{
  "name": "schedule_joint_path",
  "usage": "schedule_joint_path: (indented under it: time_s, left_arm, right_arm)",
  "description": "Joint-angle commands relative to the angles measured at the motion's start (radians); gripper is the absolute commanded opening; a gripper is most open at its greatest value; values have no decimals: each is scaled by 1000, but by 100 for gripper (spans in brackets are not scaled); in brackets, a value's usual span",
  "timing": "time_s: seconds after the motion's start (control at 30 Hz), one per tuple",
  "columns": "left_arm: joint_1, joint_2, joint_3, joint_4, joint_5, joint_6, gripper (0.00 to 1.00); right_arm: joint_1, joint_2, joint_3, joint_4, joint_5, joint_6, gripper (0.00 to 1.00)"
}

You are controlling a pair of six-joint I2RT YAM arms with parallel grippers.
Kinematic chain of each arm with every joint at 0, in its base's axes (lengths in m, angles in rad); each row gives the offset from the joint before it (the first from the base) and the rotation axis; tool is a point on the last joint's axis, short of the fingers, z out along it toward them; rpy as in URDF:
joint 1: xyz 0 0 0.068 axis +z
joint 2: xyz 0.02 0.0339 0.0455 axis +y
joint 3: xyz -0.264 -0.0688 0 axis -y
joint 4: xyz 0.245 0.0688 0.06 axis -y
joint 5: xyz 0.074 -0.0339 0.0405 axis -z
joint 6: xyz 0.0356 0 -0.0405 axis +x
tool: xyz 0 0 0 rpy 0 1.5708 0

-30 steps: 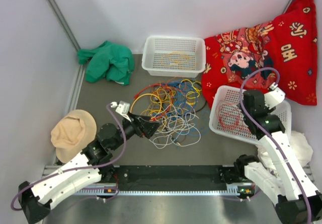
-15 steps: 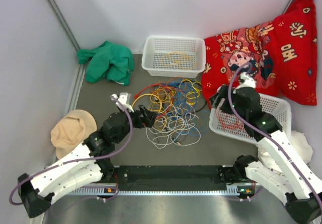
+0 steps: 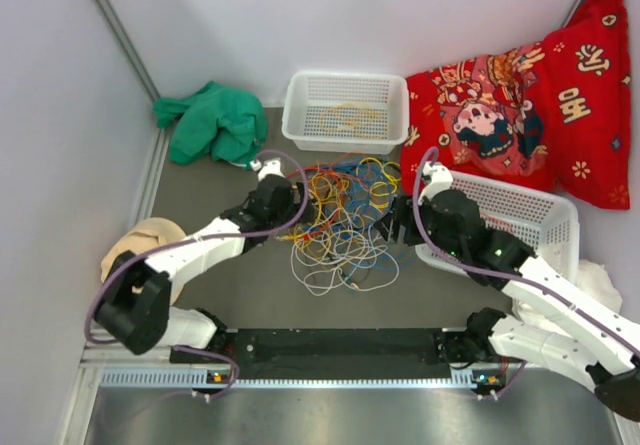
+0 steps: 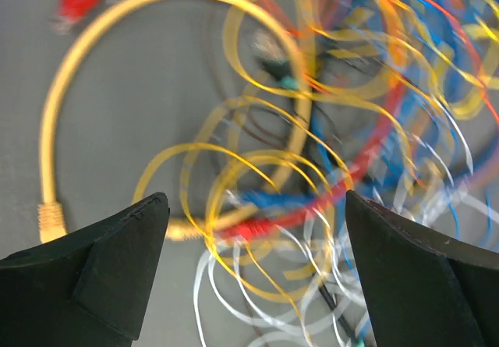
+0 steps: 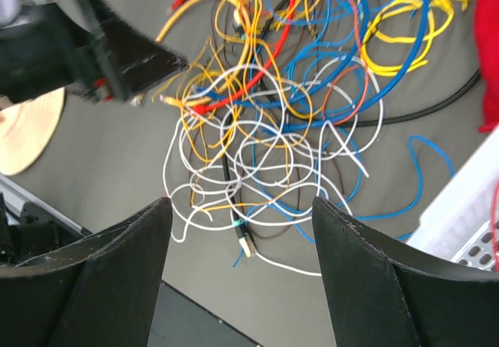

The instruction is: Untangle the cables

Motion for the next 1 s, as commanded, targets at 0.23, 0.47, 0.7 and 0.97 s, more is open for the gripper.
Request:
schedule_joint_path:
  time_s: [0.23,0.47,0.7,0.97]
  left_arm:
    - [64,177,96,258,257,-73,99]
    - [32,325,180,162,276,-21,99]
    - [-17,398,139,125,145,-27,82]
    - [-14,300,135,114,95,0,0]
  right_arm:
    - [10,-38,-15,27,57,-32,72]
    - [10,22,-38,66,34,-26,72]
    - [9,28,-20,24,81,-41,73]
    - [10,1,-24,9,86,-14,72]
